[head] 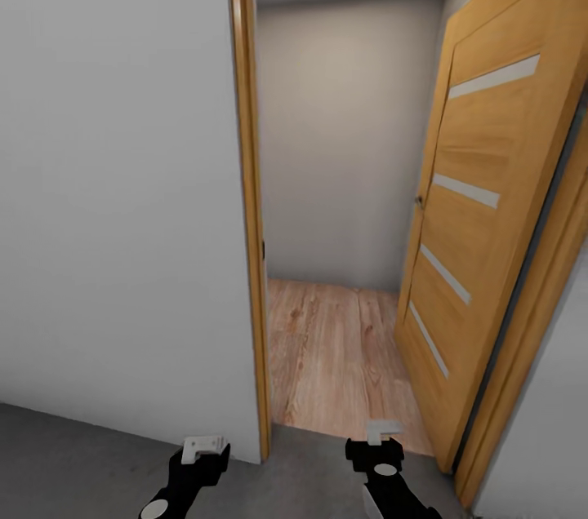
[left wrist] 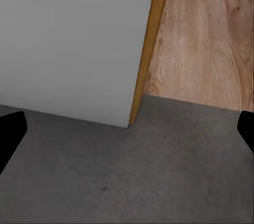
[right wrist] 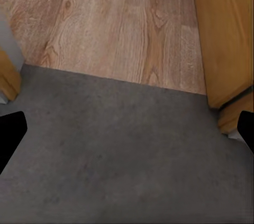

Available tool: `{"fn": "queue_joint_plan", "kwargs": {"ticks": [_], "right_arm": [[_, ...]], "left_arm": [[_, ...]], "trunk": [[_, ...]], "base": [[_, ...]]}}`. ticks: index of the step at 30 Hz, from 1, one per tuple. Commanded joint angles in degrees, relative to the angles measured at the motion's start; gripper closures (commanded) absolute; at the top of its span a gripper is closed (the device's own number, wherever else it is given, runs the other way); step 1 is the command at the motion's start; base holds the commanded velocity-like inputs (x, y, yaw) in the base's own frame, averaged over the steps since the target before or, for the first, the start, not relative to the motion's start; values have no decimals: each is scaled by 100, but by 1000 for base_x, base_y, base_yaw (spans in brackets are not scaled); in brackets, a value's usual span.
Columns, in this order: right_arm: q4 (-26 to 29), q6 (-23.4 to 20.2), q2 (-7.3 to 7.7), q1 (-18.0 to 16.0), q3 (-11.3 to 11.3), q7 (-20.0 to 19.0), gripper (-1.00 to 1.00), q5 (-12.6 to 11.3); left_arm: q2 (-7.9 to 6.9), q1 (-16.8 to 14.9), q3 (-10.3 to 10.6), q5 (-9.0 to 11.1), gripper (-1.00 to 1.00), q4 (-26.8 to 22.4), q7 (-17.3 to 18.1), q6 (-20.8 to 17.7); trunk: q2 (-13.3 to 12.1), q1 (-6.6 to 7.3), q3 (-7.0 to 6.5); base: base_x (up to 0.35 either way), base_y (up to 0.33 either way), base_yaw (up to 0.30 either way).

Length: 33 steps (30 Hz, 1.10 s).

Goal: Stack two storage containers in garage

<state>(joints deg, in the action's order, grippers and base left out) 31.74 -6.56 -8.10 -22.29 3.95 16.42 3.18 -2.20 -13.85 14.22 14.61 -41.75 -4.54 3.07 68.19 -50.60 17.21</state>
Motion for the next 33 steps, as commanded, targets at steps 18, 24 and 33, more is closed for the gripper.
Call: {"fn": "queue_joint_plan", "kwargs": {"ticks": [18,24,33], "right_arm": [[2,-56,2,-4,33,37,-100,24],[-1,-56,1,-4,35,36,-100,33],[-2,-56,1,-4,36,34,-100,34]], "left_arm": [[-42,-4,54,56,-100,9,-12,-5],[-43,-4,55,51,-100,9,-12,9],[-43,-4,55,54,-100,9,-14,24]], "trunk": [[5,0,7],[5,0,7],[5,0,7]], "base": [[203,-64,-158],[304,-105,-2],[210,-134,-3]]}}
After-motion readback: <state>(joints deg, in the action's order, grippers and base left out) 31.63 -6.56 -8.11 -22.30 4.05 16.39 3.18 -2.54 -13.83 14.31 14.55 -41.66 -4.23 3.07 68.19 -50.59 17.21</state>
